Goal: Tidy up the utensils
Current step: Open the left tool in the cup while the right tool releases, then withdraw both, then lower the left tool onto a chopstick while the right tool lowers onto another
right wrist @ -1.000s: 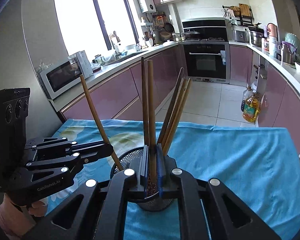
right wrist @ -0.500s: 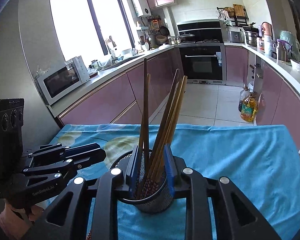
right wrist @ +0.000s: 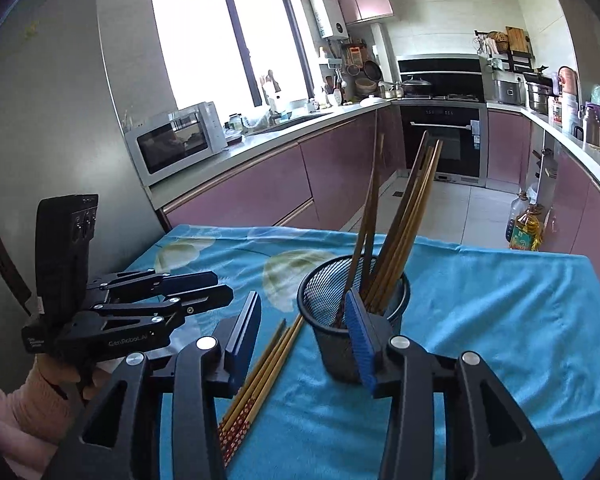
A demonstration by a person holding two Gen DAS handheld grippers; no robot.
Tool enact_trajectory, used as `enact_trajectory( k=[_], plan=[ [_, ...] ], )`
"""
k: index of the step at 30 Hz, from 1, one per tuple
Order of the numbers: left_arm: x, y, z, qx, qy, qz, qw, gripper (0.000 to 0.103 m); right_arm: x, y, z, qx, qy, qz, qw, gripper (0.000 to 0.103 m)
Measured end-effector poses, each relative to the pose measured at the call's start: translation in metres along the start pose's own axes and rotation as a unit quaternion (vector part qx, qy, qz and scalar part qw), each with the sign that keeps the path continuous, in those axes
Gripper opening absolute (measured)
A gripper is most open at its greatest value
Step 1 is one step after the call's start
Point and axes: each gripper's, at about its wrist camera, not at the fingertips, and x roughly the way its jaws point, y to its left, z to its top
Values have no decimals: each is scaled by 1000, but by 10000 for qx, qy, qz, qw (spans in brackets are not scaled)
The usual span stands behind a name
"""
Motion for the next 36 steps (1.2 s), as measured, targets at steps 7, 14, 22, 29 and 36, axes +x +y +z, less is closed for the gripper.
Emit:
enact_trajectory(
  k=[7, 14, 22, 29, 36],
  plan=[
    [20, 5, -53, -78, 623, -53, 9980, 40, 32, 7, -40, 83, 676, 45, 9977, 46],
    [28, 6, -79, -147, 890, -32, 9959, 41, 44, 10, -60, 170, 967, -22, 9952, 47],
    [33, -8, -86, 29, 1037, -33, 9946, 43, 49, 12, -70, 264, 1029, -2, 9943, 50],
    [33, -10, -86, 82, 1033, 31, 9946, 43, 50, 12, -74, 269, 1077, 1, 9938, 50],
    [34, -9, -86, 114, 1052, 139, 9943, 43, 50, 13, -77, 250, 1129, 34, 9933, 50]
  ],
)
